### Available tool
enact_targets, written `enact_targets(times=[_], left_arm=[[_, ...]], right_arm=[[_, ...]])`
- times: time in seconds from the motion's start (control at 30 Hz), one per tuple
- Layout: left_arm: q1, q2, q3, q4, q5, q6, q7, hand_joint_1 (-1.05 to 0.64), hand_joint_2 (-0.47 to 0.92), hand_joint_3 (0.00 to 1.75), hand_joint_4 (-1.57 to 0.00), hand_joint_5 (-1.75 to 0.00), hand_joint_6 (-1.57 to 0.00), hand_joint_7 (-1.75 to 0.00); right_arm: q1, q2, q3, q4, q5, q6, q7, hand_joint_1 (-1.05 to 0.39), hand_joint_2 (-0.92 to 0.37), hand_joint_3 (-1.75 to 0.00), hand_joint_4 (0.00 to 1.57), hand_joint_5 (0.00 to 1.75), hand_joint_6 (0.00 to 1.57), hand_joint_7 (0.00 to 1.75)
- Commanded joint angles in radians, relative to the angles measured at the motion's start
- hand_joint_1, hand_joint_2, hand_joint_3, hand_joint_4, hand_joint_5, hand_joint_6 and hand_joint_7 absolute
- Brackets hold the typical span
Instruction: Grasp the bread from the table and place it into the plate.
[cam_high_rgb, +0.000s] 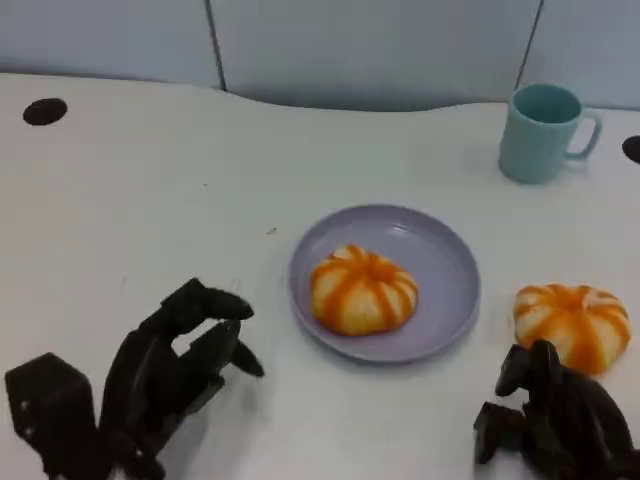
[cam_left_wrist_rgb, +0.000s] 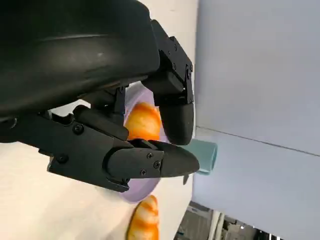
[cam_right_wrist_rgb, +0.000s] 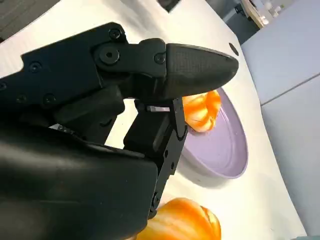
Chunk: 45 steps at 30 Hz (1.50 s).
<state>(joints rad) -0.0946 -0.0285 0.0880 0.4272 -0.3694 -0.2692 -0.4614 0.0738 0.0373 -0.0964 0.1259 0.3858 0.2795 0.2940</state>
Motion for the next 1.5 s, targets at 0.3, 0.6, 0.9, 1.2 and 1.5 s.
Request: enact_targets(times=[0.3, 0.6, 0.9, 1.2, 1.5], left_arm=[[0.094, 0.010, 0.011, -0.126, -0.011, 0.157, 0.009, -0.69, 0.92, 0.35, -0.81, -1.75, -0.61, -1.74], [0.055, 0.000, 0.038, -0.045, -0.017, 0.152, -0.006, -0.65, 0.92, 0.33, -0.84, -1.75, -0.63, -1.75], [-0.002, 0.012, 0.044, 0.067, 0.009, 0.108, -0.028, -0.71, 0.92, 0.28, -0.85, -1.75, -0.63, -1.75], [-0.018, 0.001, 0.049, 0.105, 0.010, 0.066, -0.034, -0.70, 0.92, 0.29, -0.85, -1.75, -0.65, -1.75], [-0.021, 0.003, 0.051, 0.114, 0.010, 0.057, -0.048, -0.73, 0.92, 0.28, -0.86, -1.75, -0.66, -1.75]], right_arm=[[0.006, -0.014, -0.008, 0.004, 0.000, 0.007, 0.015, -0.46, -0.92, -0.53, 1.22, 1.38, 1.14, 1.31], [0.001, -0.018, -0.016, 0.041, -0.004, -0.032, 0.036, -0.45, -0.92, -0.52, 1.24, 1.36, 1.15, 1.30], [-0.032, -0.032, -0.026, 0.128, -0.008, -0.109, 0.086, -0.44, -0.92, -0.59, 1.27, 1.35, 1.14, 1.32], [-0.049, -0.034, -0.035, 0.159, -0.006, -0.118, 0.082, -0.46, -0.92, -0.54, 1.31, 1.31, 1.17, 1.27], [-0.046, -0.037, -0.032, 0.146, -0.014, -0.106, 0.080, -0.45, -0.92, -0.54, 1.33, 1.27, 1.18, 1.24]])
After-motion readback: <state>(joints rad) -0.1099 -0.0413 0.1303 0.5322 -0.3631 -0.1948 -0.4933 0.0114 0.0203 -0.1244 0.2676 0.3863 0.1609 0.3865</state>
